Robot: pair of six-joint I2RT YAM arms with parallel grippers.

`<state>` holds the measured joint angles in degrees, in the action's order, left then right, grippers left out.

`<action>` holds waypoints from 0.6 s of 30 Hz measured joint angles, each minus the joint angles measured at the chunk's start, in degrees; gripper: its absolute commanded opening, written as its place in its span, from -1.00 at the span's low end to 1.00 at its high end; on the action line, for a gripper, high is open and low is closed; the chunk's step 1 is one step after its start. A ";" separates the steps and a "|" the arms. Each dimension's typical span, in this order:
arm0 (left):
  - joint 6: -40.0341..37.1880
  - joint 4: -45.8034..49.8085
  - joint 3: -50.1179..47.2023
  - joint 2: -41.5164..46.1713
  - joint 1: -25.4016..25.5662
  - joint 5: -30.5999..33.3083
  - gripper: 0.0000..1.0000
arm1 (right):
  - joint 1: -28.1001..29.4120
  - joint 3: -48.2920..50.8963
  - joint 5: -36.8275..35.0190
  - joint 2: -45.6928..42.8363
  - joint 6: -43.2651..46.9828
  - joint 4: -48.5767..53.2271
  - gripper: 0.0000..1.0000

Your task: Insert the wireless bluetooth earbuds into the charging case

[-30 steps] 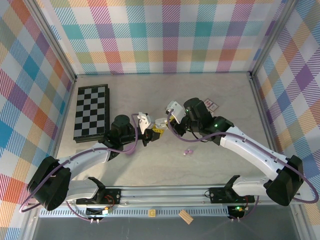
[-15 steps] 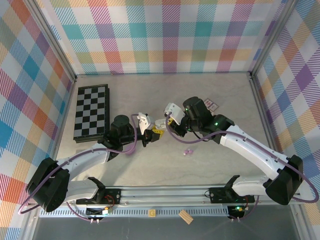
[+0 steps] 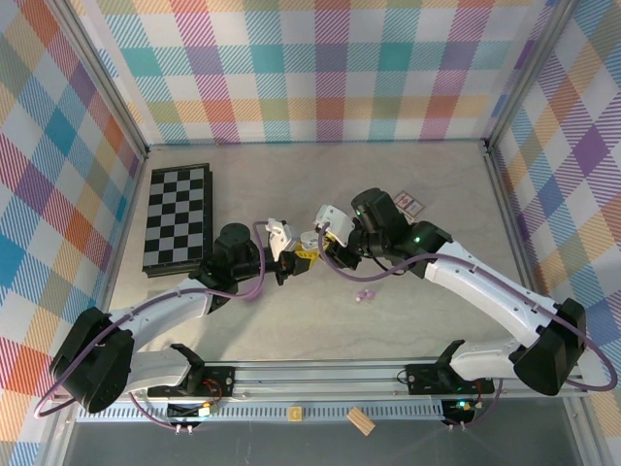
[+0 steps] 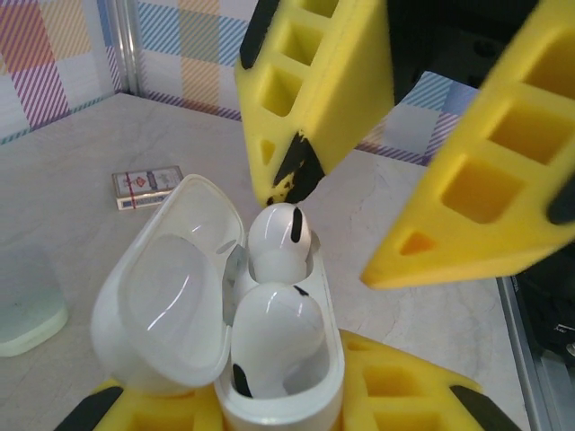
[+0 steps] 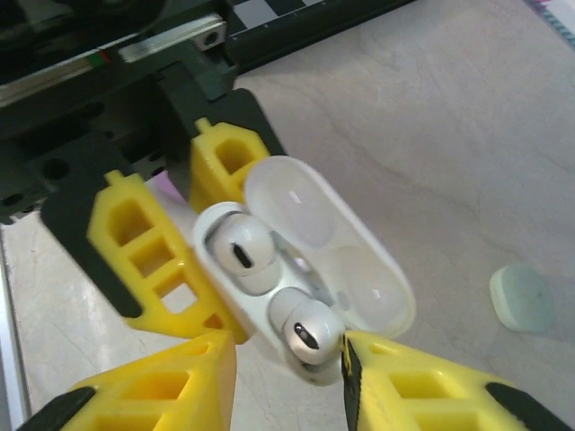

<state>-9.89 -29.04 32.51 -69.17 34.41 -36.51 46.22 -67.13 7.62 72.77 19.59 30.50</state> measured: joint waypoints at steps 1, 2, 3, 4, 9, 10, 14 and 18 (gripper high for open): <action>0.00 -0.04 0.00 0.02 0.00 0.09 -0.96 | -0.02 0.00 0.07 -0.39 0.00 0.22 -0.17; 0.00 -0.09 0.00 0.04 0.00 0.11 -0.96 | -0.02 0.00 0.17 -0.81 -0.04 0.33 -0.13; 0.00 -0.13 0.00 0.04 0.00 0.13 -0.96 | -0.02 0.00 0.22 -1.44 -0.15 0.39 -0.05; 0.00 -0.15 0.00 0.04 0.00 0.13 -0.96 | -0.07 0.00 0.26 -2.19 -0.48 0.39 0.05; -0.48 -1.33 -0.07 0.13 0.00 0.20 -0.95 | -2.19 1.05 2.25 -6.23 -4.76 -2.43 0.37; -0.76 -1.42 -0.20 0.35 0.00 0.35 -0.95 | -3.04 1.25 2.62 -6.71 -6.56 -3.19 0.40; -2.80 -1.64 -0.87 1.33 0.00 0.52 -0.95 | -6.78 0.83 3.58 -5.77 -15.52 -5.07 0.45; -5.68 -1.84 -1.60 1.44 0.00 0.52 -0.96 | -9.62 -4.13 5.38 -0.07 -24.00 -3.28 0.50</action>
<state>-15.57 -30.87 30.92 -67.72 34.41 -35.99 36.60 -71.26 12.99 72.71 -4.40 27.22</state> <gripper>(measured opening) 0.220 0.744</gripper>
